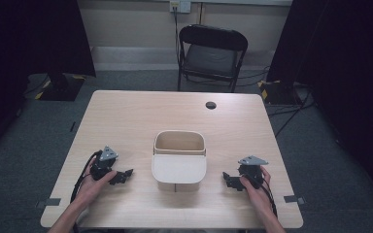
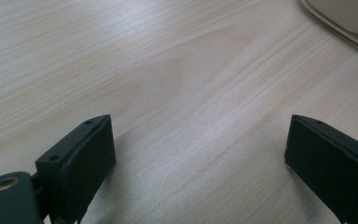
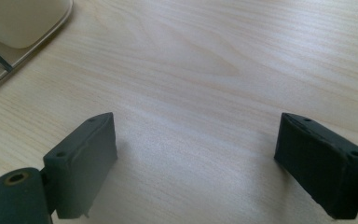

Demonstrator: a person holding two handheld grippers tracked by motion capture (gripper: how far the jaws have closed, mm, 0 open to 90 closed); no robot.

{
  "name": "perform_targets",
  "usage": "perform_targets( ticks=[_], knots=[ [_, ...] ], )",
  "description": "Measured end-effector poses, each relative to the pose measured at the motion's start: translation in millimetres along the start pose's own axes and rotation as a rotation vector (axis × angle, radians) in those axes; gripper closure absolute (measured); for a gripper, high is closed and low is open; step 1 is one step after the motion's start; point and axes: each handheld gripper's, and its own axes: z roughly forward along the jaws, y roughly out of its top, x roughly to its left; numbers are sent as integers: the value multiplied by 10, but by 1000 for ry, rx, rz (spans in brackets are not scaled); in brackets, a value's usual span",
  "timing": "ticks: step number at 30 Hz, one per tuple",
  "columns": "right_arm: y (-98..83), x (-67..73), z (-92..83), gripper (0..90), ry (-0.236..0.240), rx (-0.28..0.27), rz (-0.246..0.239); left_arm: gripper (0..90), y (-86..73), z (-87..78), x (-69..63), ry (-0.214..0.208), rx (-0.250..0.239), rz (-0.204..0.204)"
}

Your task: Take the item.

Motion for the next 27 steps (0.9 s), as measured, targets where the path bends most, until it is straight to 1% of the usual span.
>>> perform_targets(
  ticks=[4, 9, 12, 17, 18, 20, 21, 25, 27],
  knots=[
    [0, -1, 1, 118, -1, -1, -1, 78, 0, -1, -2, 1, 0, -2],
    [0, -1, 1, 118, -1, -1, -1, 80, -4, -8, 3, 3, 1, 7],
    [0, -1, 1, 118, 0, -1, -2, 86, -7, -8, -3, -1, -4, -1],
    [0, 0, 0, 118, 0, 0, 0, 111, -4, -26, -6, 9, 5, 4],
    [0, 0, 0, 118, 0, 0, 0, 111, -4, -25, -9, 5, 4, 0],
    [1, -6, 3, 119, 5, -2, -6, 138, -3, -28, -13, 4, 2, 0],
    [1, -7, 3, 119, 5, -3, -6, 158, 2, -35, -11, 13, 1, 0],
    [1, -6, 3, 119, 5, -2, -6, 159, 6, -34, -12, 9, 1, -7],
    [1, -7, 3, 119, 5, -2, -7, 160, 17, -47, -21, 1, -9, -8]
  ],
)
